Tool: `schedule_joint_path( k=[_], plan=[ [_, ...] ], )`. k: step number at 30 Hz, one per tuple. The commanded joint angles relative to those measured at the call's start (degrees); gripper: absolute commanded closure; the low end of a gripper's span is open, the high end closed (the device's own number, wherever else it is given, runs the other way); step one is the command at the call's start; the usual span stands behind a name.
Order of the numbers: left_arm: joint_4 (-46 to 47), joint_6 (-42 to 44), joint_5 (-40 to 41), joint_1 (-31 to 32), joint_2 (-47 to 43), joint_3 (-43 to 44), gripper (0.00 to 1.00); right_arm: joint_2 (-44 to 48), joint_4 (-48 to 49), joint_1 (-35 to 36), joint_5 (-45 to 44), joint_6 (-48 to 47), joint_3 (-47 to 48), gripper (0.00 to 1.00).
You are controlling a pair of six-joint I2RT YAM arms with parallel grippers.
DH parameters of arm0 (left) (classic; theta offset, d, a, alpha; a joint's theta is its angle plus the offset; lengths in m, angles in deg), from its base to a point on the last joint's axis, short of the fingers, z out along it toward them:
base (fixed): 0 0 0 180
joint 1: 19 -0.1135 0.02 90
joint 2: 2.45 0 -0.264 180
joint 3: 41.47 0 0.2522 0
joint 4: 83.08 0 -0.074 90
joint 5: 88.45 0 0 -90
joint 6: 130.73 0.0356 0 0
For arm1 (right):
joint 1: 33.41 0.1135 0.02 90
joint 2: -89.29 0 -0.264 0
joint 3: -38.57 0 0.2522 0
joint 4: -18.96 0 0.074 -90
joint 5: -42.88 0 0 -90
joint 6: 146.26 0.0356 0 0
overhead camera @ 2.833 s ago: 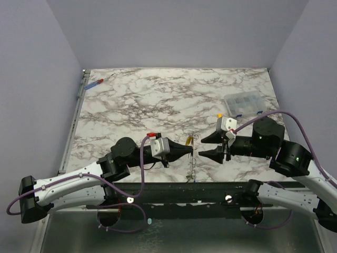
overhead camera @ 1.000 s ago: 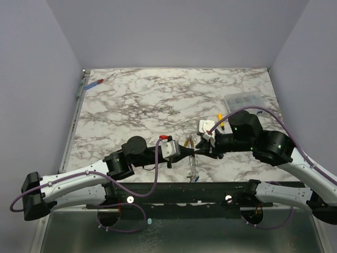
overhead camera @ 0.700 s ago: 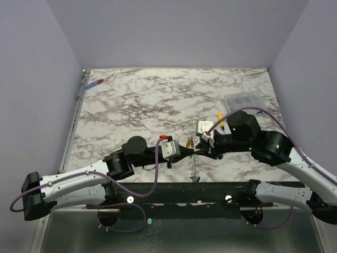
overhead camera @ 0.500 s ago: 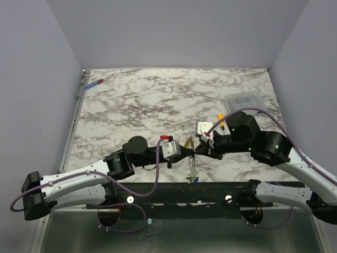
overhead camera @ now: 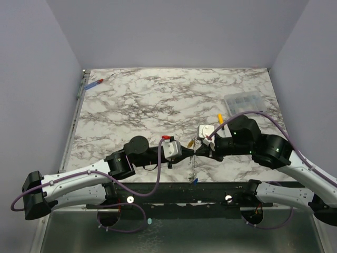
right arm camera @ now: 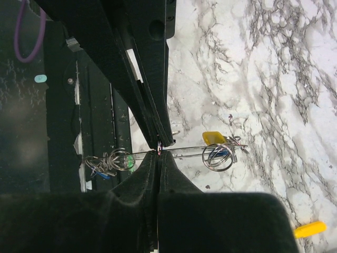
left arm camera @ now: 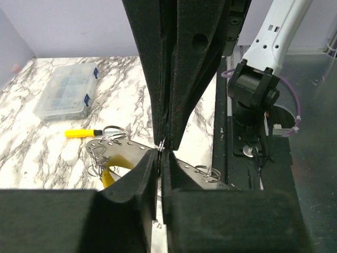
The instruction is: Put the keys on the keyring
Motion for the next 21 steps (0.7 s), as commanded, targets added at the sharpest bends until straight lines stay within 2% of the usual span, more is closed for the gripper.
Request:
schedule_joint_path(
  k=[1,4,8,15,21],
  plan=[
    [2.4,-0.2,-0.1,0.3,-1.0,1.4,0.78,3.5,3.9,0.1,-3.9,1.2,-3.2,0.99],
    [2.3,-0.5,0.4,0.3,-1.3,1.5,0.58,5.6,6.5,0.1,-4.7,1.9,-5.1,0.99],
    [0.4,0.0,1.1,0.3,-2.0,2.3,0.45,8.4,9.2,0.1,-6.1,2.4,-6.9,0.99],
    [-4.2,2.4,2.9,0.3,-6.4,3.5,0.44,16.2,19.0,0.1,-7.9,3.3,-11.9,0.99],
    [-2.4,1.0,1.3,0.3,-6.9,4.0,0.47,21.2,27.8,0.1,-3.9,5.3,-17.2,0.99]
  ],
)
